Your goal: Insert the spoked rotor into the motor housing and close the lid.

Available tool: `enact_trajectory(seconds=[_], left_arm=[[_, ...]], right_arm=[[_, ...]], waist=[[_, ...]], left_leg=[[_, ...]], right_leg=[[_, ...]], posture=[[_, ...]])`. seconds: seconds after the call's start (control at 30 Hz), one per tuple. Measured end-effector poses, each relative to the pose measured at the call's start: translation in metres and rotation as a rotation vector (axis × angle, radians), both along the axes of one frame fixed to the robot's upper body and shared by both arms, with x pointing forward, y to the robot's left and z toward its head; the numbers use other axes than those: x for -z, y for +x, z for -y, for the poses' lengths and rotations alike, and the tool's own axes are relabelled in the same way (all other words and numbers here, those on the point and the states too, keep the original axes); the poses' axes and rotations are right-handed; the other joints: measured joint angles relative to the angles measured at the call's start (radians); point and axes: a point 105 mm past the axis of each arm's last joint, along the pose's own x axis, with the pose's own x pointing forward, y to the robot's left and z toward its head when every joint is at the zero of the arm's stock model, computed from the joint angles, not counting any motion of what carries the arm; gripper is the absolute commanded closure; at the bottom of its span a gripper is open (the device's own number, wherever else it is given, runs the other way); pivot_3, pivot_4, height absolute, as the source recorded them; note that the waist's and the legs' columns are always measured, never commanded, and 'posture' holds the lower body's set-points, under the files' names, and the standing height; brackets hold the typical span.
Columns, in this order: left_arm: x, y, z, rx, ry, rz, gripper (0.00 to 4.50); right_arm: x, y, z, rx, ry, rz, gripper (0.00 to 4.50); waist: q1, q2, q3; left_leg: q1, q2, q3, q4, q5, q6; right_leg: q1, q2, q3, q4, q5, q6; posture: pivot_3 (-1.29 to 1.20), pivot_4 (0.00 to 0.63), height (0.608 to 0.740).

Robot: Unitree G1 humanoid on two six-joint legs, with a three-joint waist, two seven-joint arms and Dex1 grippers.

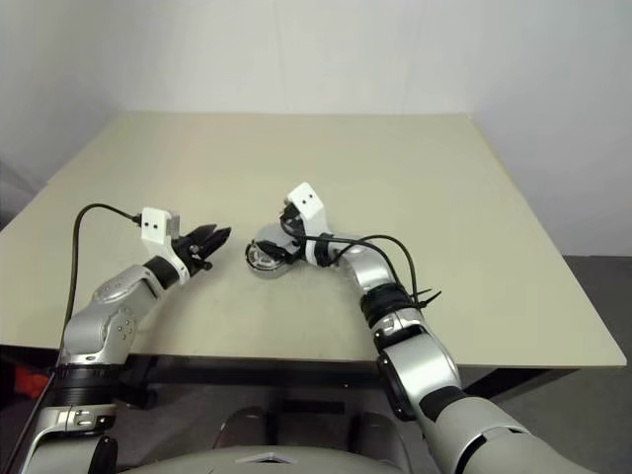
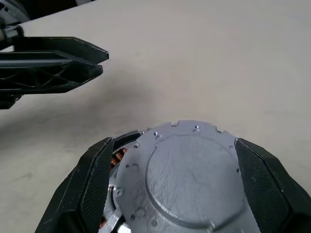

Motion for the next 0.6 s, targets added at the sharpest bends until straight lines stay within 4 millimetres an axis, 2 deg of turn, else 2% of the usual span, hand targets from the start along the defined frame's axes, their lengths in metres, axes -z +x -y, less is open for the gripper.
enact_trajectory(seconds=[0.17, 0.4, 0.6], left_arm=[[0.001, -0.002, 0.003, 0.003, -0.004, -0.007, 2.45], [0.001, -0.003, 0.006, 0.009, -0.01, -0.013, 2.45], [0.002, -0.003, 0.007, 0.015, -0.011, -0.021, 2.45]], right_arm=[[-0.002, 0.006, -0.004, 0.018, -0.022, 0.034, 0.04], [0.011, 0.007, 0.002, 0.047, -0.028, -0.006, 0.04], [0.013, 0.009, 0.004, 0.065, -0.01, -0.019, 0.04]], waist=[[0.0, 0.0, 0.0], [0.0, 0.0, 0.0], [0.0, 0.0, 0.0]], left_leg=[[0.0, 0.0, 0.0, 0.0, 0.0, 0.0], [0.0, 0.0, 0.0, 0.0, 0.0, 0.0], [0.001, 0.0, 0.0, 0.0, 0.0, 0.0]], right_leg=[[0.0, 0.0, 0.0, 0.0, 0.0, 0.0], [0.0, 0.0, 0.0, 0.001, 0.0, -0.001], [0.0, 0.0, 0.0, 0.001, 0.0, -0.001]], posture=[[0.0, 0.0, 0.74], [0.0, 0.0, 0.74], [0.0, 0.0, 0.74]])
